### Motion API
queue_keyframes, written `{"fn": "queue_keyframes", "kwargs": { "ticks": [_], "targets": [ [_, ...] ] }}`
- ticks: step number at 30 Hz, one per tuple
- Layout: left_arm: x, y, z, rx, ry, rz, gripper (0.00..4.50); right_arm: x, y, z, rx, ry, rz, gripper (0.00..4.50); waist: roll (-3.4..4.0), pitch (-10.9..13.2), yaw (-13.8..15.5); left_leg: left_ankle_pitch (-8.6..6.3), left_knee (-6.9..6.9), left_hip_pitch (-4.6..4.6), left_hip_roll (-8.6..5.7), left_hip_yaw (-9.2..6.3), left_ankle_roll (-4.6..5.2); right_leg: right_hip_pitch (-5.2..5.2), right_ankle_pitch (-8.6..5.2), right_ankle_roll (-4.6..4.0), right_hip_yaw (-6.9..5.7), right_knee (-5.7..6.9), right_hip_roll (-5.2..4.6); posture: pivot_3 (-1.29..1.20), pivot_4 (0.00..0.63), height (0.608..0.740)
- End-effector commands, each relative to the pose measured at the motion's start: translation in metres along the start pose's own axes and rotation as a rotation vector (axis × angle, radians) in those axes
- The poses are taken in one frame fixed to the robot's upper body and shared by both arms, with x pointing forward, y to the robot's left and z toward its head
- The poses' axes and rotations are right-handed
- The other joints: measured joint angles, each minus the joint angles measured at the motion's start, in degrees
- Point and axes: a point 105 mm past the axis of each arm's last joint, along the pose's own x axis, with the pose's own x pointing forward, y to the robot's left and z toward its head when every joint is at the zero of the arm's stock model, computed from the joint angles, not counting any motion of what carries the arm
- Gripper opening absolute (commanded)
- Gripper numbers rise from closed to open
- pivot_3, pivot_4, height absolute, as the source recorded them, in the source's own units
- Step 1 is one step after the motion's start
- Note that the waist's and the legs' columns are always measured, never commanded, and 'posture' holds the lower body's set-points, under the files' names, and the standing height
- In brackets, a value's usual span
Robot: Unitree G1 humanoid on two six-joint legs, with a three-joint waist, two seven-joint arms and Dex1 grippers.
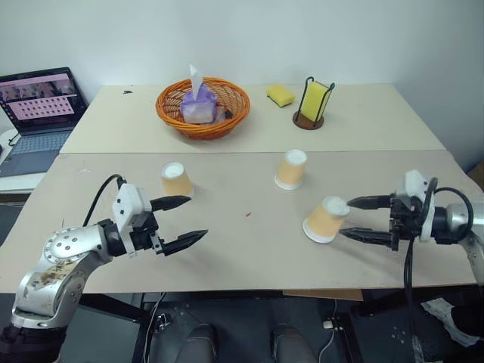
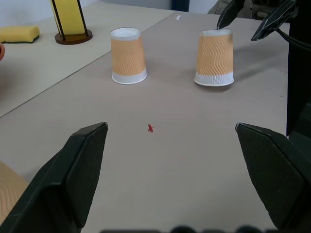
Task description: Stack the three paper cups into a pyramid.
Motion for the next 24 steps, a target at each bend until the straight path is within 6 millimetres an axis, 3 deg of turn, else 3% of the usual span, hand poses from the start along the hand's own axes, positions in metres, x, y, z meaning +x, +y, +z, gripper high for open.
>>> {"fn": "queue_keyframes", "kwargs": {
  "ticks": [1, 11, 17, 21, 24],
  "targets": [
    [-0.003, 0.002, 0.013, 0.048, -0.027, 0.011, 4.50, -0.005, -0.006, 0.007, -0.025, -0.028, -0.027, 4.48, 0.00, 0.00, 0.00, 0.00, 0.00, -0.01, 0.00, 0.00, 0.00, 0.00, 0.00, 0.00, 0.00, 0.00, 0.00, 0.00, 0.150, 0.740],
    [-0.001, 0.010, 0.013, 0.061, -0.026, 0.038, 4.50, -0.002, -0.009, 0.010, -0.052, -0.023, -0.058, 4.48, 0.00, 0.00, -0.17, 0.00, 0.00, -0.01, 0.00, 0.00, 0.00, -0.01, 0.00, 0.00, 0.00, 0.02, 0.00, 0.00, 0.150, 0.740],
    [0.001, 0.014, 0.013, 0.076, -0.015, 0.034, 4.50, 0.004, -0.002, 0.027, -0.059, -0.075, -0.029, 4.48, 0.00, 0.00, -0.27, 0.00, -0.01, -0.01, 0.00, 0.00, 0.00, -0.02, 0.00, 0.00, 0.01, 0.02, 0.00, 0.00, 0.150, 0.740],
    [0.002, 0.018, 0.014, 0.079, -0.020, 0.043, 4.50, 0.007, 0.020, 0.051, -0.076, -0.141, 0.077, 4.48, 0.00, 0.00, -0.16, 0.00, -0.01, -0.02, -0.01, -0.01, 0.00, -0.02, 0.00, 0.00, 0.00, 0.01, 0.00, 0.00, 0.150, 0.740],
    [0.003, 0.020, 0.016, 0.083, -0.022, 0.047, 4.50, 0.009, 0.029, 0.057, -0.091, -0.134, 0.110, 4.48, -0.01, 0.01, -0.15, 0.00, -0.02, -0.04, 0.00, -0.03, 0.00, -0.03, 0.00, 0.00, 0.00, 0.01, 0.00, 0.00, 0.150, 0.740]
  ]
}}
